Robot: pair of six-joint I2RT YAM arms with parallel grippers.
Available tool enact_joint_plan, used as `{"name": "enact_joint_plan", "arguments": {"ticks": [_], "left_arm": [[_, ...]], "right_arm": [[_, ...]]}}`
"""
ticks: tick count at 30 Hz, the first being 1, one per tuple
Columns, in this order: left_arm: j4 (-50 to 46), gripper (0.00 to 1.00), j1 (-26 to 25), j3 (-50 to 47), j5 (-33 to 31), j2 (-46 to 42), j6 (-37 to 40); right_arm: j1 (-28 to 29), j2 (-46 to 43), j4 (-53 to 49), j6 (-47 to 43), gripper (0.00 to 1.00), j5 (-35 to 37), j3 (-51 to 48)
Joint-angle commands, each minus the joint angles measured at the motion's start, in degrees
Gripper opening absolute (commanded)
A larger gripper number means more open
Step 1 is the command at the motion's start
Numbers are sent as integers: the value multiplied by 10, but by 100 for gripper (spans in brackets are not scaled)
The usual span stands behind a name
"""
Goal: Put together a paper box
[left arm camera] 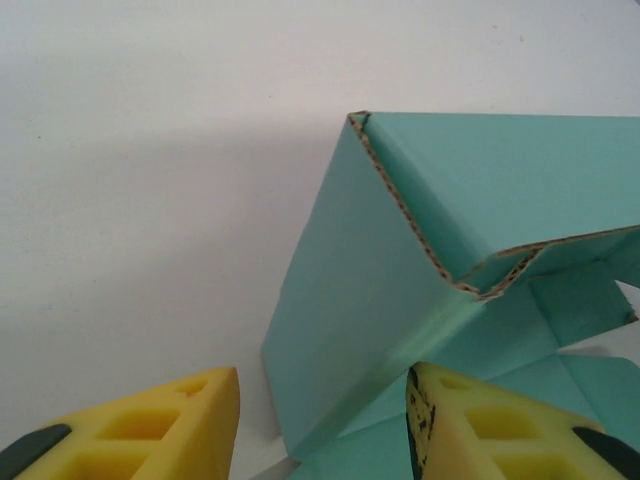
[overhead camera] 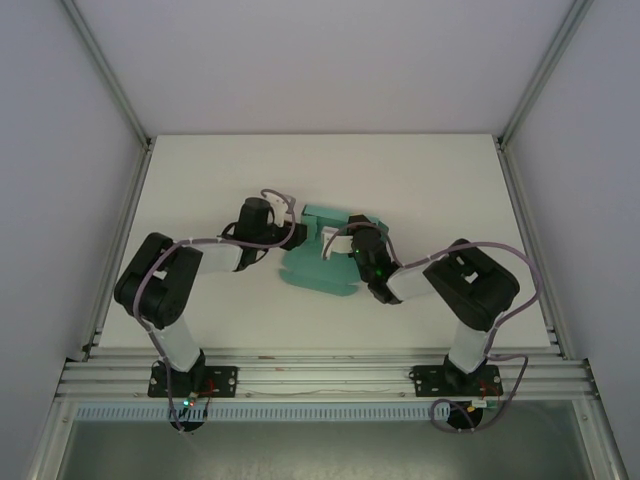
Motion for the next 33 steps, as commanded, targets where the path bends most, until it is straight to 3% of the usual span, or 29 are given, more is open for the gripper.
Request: {"name": "enact_joint_plan", "arguments": {"ticks": [1,6,11,21,23,31,33], "left_arm": [[26,46,0,26,-27,22,16],[17,44,-6,54,-40,49,18],[8,34,-17,78,-81,66,24],[-56,9,-58,122,-270,110,50],[-62,0,-67,126,-322,118,44],[-73,0,-86,116,-542,130,-4],[-81,0,-90,115,-562,135,-9]], "right_arm": [[4,-8,-48,14,0,-15,8],[4,-3,-81,31,0,-20,20],[4,7,-90,37,0,-17,29],[4,-19,-146,91,0,-17,33],[4,-30,-163,106,0,-16,33],[4,-51,-202,141,0,3,25],[4,-53,-206,145,0,6,24]]}}
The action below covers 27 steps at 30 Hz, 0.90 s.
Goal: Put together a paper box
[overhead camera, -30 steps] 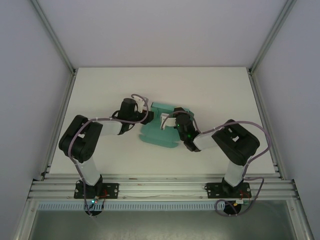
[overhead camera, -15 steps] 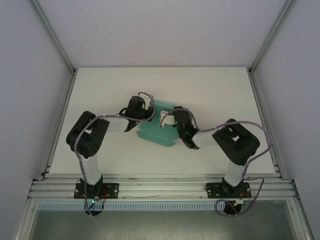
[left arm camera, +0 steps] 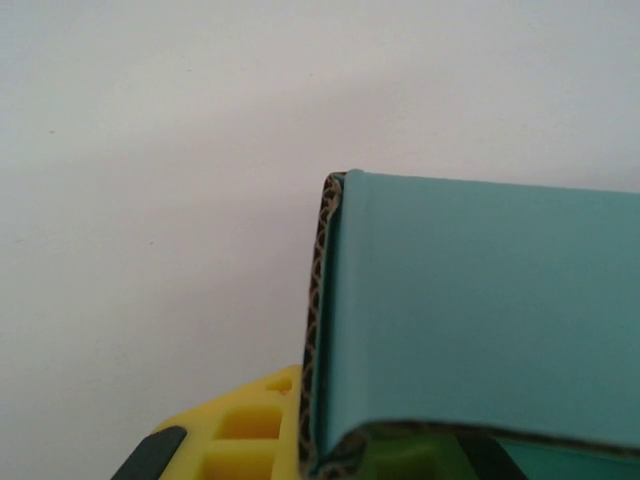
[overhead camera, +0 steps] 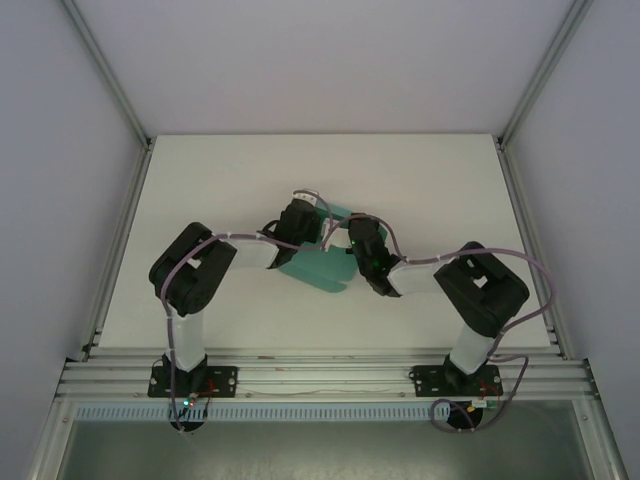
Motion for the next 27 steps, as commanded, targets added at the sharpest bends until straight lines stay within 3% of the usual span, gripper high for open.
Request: {"name": "enact_joint_plan", "arguments": {"ticks": [1,7,8,12,14,18,27], "left_arm": [[-61,0,34,-4,-187,35,-34],[-92,0,31,3,-155,30,-34],[-92,4,31,1,-137,24,-31],[-65,39,32,-27,-35,-21,-20],[-66,40,33,-34,-5,-48,-22],[-74,51,33,-39,26,-81,-27],[-63,49,46,-19,66,-59,-23]], "right_arm": [[7,-17,-69,25,0,3,-15],[7,-17,-77,28,0,7,-13],[7,-16,-77,29,0,8,-12],[7,-11,-77,28,0,7,-7],[7,-9,-75,24,0,8,-6],[7,-10,-75,23,0,5,-3],[8,-8,-75,18,0,-4,0]]}}
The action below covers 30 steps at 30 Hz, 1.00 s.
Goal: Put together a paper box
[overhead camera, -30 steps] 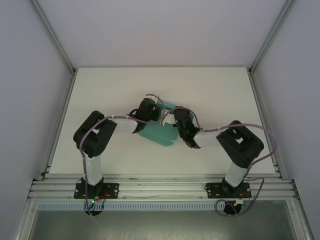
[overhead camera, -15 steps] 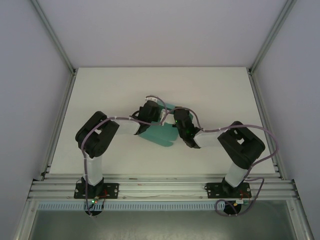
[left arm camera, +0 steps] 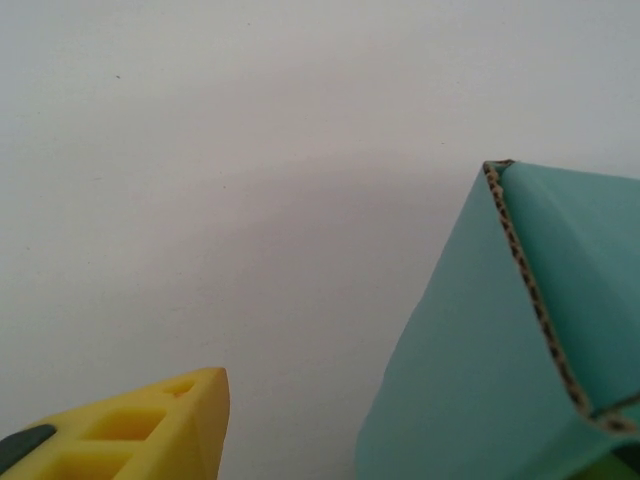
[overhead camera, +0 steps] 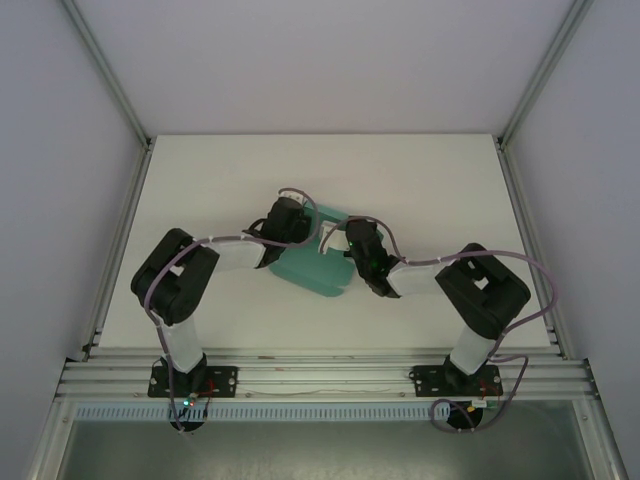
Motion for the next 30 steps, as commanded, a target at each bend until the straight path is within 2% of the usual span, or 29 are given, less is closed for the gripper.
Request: {"name": "enact_joint_plan", "arguments": {"ticks": [1,4,6,8,10,14,15,16,17,18,21,26,30], "left_arm": [[-2,44,11,21,15,11,0],[10,33,11,27,36,22,12],[23,22,10,23,53,24,22],[28,10,10,20,54,24,26],[31,3,10,15,50,25,31],[38,0,10,6,48,24,31],[41,0,10,3,47,23,29],[45,0,10,0,43,22,23],[46,0,10,-2,38,21,17],[43,0,10,-2,33,19,11],[43,0,10,-9,31,13,-9],[56,0,10,-30,26,-11,-53],[57,0,11,-41,11,-34,-68]], "right_arm": [[-1,-1,-47,1,0,5,-2],[-1,-1,-47,13,2,0,4],[-1,-6,-48,32,10,-4,9],[-1,-16,-64,57,12,-10,16],[-1,-31,-91,90,22,-18,25],[-1,-59,-122,165,59,-19,37],[-1,-69,-120,185,72,-18,34],[-2,-77,-115,203,79,-16,29],[-4,-89,-109,226,92,-17,23],[-8,-102,-104,250,98,-18,16],[-27,-156,-109,344,100,-32,-1],[-106,-268,-122,564,100,-125,-28],[-169,-288,-202,733,100,-119,7]]}}
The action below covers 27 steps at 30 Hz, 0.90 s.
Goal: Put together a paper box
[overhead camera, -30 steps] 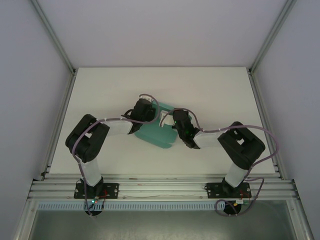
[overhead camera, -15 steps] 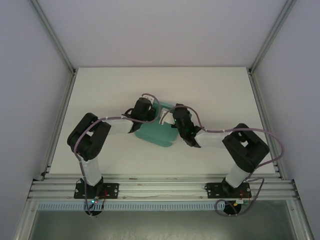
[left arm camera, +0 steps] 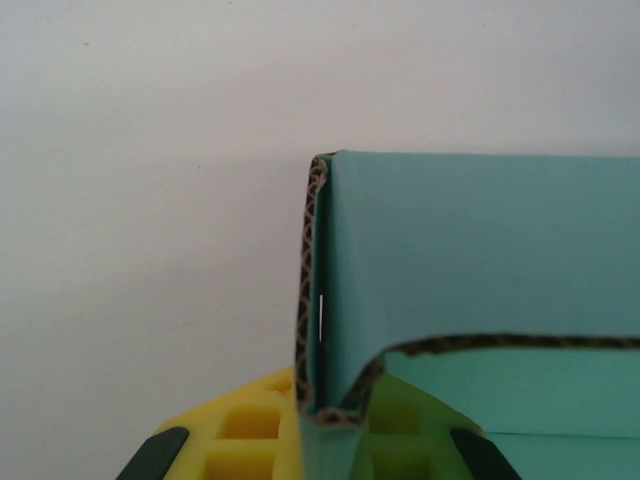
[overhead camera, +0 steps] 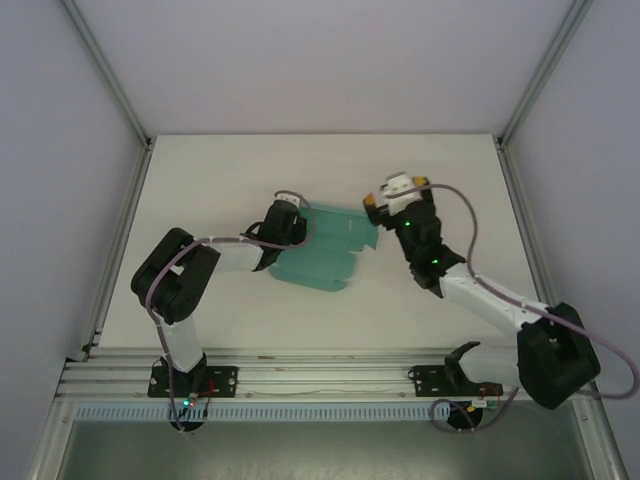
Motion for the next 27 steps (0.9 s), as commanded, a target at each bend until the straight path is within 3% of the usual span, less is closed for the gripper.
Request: {"name": "enact_joint_plan", "arguments": {"ticks": [1,10,13,17,22,27], "left_arm": [[12,0,6,-11,-24,-34,-32],[-25,0,6,1,-30,-43,-72],[-33,0,14,5,12,-46,-74],[-9,0,50,-1,126,-49,-90],[49,0,64,-22,223,-55,-49],[92,0,86,-24,317,-39,-75]], "right_arm": [[-33,4,-85,196,100,-29,31],[-40,76,-121,211,100,-149,69],[-49,59,-102,206,99,-232,45],[-83,65,-173,215,97,-404,65],[-116,125,-167,240,80,-526,98],[-137,165,-136,271,56,-630,123]]}}
